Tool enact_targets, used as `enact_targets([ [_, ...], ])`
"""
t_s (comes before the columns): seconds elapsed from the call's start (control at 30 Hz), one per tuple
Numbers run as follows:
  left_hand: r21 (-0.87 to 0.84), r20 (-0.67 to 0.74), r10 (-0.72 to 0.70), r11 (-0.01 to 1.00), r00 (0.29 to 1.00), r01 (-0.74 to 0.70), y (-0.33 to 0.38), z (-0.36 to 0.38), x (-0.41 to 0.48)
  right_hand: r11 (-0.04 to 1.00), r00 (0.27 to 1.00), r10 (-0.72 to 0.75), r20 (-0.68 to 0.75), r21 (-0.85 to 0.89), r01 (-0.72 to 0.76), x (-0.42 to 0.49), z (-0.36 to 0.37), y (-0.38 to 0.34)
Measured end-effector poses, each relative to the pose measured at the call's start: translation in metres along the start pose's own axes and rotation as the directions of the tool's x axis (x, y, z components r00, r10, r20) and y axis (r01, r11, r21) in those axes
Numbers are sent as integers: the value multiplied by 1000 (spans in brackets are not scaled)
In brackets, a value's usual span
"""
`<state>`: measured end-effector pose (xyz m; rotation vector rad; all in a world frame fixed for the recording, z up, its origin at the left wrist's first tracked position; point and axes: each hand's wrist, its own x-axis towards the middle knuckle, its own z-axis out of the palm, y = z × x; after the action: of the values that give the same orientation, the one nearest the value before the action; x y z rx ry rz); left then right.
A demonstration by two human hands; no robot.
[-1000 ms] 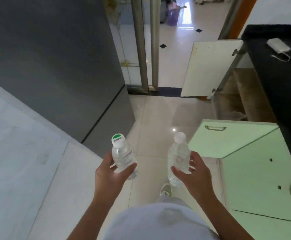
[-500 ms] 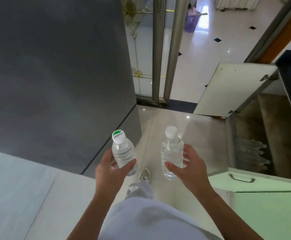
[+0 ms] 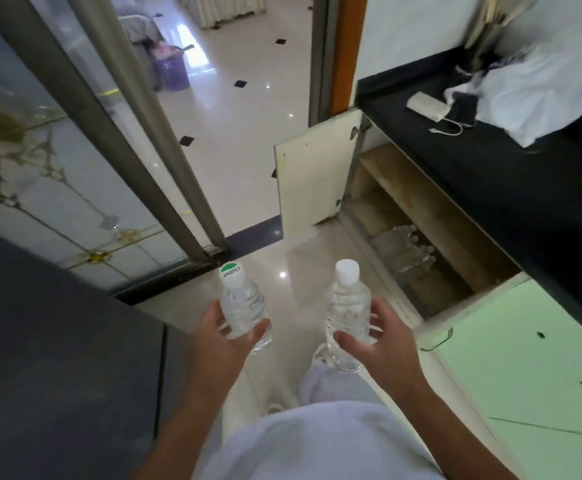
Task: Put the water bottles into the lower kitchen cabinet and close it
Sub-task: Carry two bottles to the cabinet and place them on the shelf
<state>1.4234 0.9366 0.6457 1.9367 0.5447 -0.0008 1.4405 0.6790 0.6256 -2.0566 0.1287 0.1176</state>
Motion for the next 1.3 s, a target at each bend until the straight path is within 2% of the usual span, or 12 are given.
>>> enact_targets([
  [0.13, 22, 59, 60, 998, 996, -62, 22, 26, 55, 996, 996, 77, -42, 41, -75, 46, -1, 8],
  [0.3, 19, 34, 6, 1000, 999, -6, 48, 44, 135, 991, 992, 117, -36, 63, -115, 137, 20, 2],
  [0.47, 31, 4, -2, 1000, 1000, 2, 78, 45, 203, 998, 996, 53, 68, 30, -55, 230, 40, -25],
  [0.63, -2, -12, -11, 1000, 1000, 11, 100, 51, 261, 998, 995, 35, 93, 43, -39, 296, 46, -51],
  [0.77, -4, 65, 6, 1000, 998, -6, 114, 64, 305, 994, 995, 89, 55, 60, -92, 327, 44, -60],
  [0.93, 48, 284, 47, 997, 958, -63, 131, 96, 371, 973, 973, 222, -62, 76, -217, 350, 41, -61],
  [1.07, 96, 478, 101, 981, 872, -166, 148, 121, 428, 922, 891, 387, -236, 134, -364, 363, 45, -68],
  [1.2, 144, 657, 100, 956, 747, -255, 169, 148, 471, 840, 718, 541, -438, 251, -480, 362, 55, -73],
  [1.3, 153, 752, 115, 927, 649, -342, 177, 171, 488, 794, 614, 605, -507, 321, -517, 351, 65, -68],
])
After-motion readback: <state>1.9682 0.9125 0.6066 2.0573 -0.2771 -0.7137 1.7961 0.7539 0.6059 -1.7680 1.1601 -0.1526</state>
